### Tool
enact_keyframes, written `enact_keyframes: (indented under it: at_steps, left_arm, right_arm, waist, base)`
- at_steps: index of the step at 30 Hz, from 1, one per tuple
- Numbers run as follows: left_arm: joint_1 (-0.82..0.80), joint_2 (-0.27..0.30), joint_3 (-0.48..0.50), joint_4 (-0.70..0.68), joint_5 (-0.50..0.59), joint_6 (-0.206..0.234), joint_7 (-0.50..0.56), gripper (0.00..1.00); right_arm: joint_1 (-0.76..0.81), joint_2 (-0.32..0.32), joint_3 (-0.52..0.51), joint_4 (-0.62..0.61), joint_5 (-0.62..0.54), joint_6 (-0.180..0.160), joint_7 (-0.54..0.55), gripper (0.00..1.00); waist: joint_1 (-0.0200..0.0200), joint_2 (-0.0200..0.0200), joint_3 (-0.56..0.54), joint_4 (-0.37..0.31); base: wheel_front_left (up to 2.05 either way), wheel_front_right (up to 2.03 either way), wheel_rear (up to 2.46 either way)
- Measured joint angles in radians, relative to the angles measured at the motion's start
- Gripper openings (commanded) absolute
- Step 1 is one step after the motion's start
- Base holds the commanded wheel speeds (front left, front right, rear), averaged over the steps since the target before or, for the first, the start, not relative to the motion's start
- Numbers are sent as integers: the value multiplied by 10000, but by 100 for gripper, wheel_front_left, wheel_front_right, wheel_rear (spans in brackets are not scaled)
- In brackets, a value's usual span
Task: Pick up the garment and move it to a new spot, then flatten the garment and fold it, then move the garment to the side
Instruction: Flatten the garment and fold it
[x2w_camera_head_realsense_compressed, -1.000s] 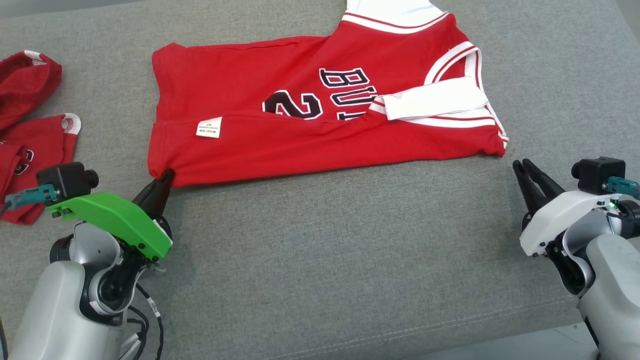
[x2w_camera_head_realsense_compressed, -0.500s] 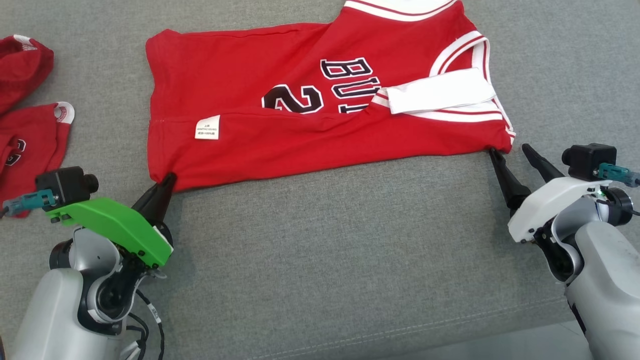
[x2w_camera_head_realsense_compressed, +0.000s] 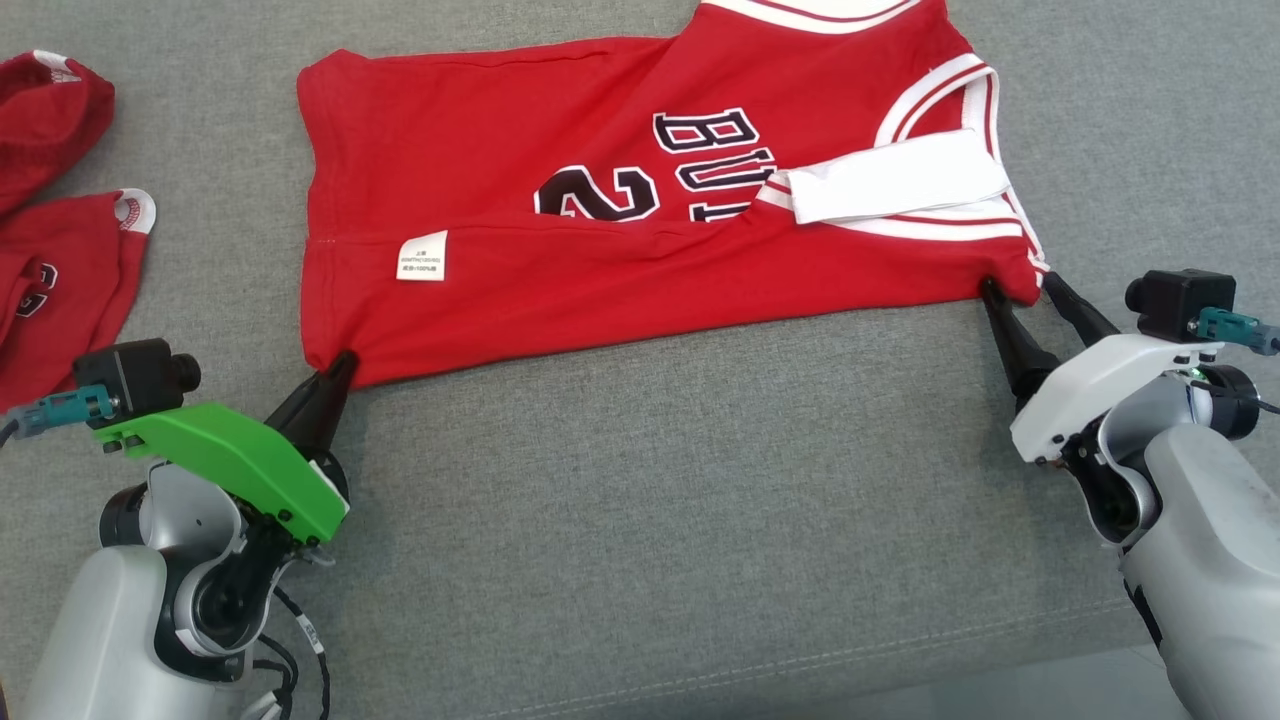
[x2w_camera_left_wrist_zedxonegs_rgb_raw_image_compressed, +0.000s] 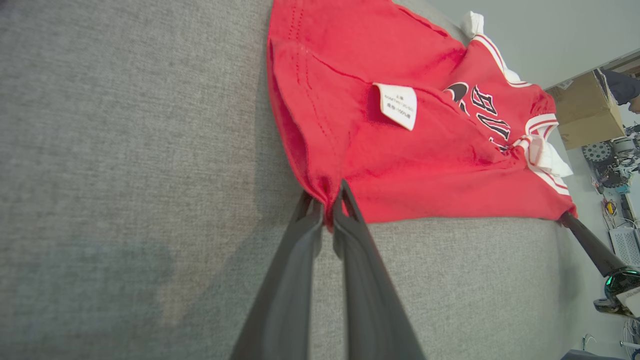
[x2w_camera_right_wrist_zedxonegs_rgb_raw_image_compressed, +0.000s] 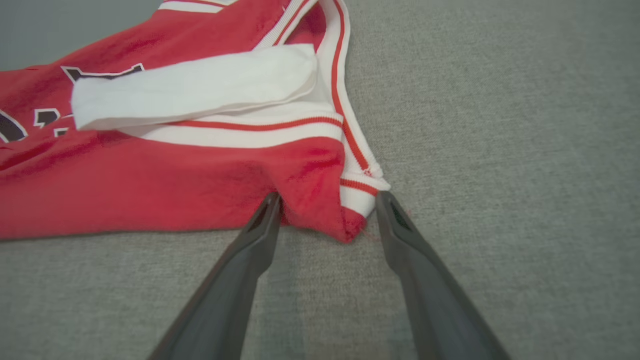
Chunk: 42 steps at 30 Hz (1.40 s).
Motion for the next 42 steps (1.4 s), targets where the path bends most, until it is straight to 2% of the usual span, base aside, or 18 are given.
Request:
enact_keyframes:
  at_steps: [1, 2, 4, 5, 8, 16, 21, 29, 42]
  left_arm:
    - [1, 0, 2, -29, 0, 2, 36, 0]
    - [2, 0, 2, -61, 0, 6, 42, 0]
    - [6, 0, 0, -125, 0, 35, 44, 0]
    - [11, 0, 0, -144, -2, 50, 44, 0]
    - [35, -4, -4, -155, -2, 75, 71, 0]
    - [67, -31, -150, -159, -2, 73, 71, 0]
    - [365, -29, -207, -157, -6, -35, 84, 0]
    - [916, -29, -347, -138, -209, -282, 84, 0]
    - [2762, -102, -410, -546, -433, -221, 73, 0]
  right_arm:
    - [-6, 0, -6, 48, 8, 0, 0, 68]
    - [-12, 0, -6, 100, 10, 0, 10, 47]
    - [-17, 0, -13, 186, 27, 0, 12, 38]
    - [-26, 0, -23, 224, 48, 0, 12, 27]
    - [-79, 21, -23, 295, 100, 4, 10, 1]
    - [-134, -21, -15, 389, 153, 8, -4, 0]
    - [75, -293, 36, 299, 178, 25, -63, 0]
    - [1249, -731, 61, -113, 708, 113, 257, 0]
    - [3468, -1645, 27, -1620, 1567, 188, 1567, 0]
  waist:
    - [0, 0, 8, 7]
    - [0, 0, 15, 15]
    - [0, 0, 29, 28]
    - [0, 0, 35, 35]
    - [0, 0, 47, 50]
    - [0, 0, -36, 106]
    - [0, 0, -232, 156]
    - [0, 0, -729, 285]
    - [0, 0, -1555, 428]
  base:
    - [0, 0, 0]
    - [0, 0, 0]
    - [0, 0, 0]
    - [0, 0, 0]
    - [0, 0, 0]
    - [0, 0, 0]
    - [0, 0, 0]
    - [0, 0, 0]
    - [0, 0, 0]
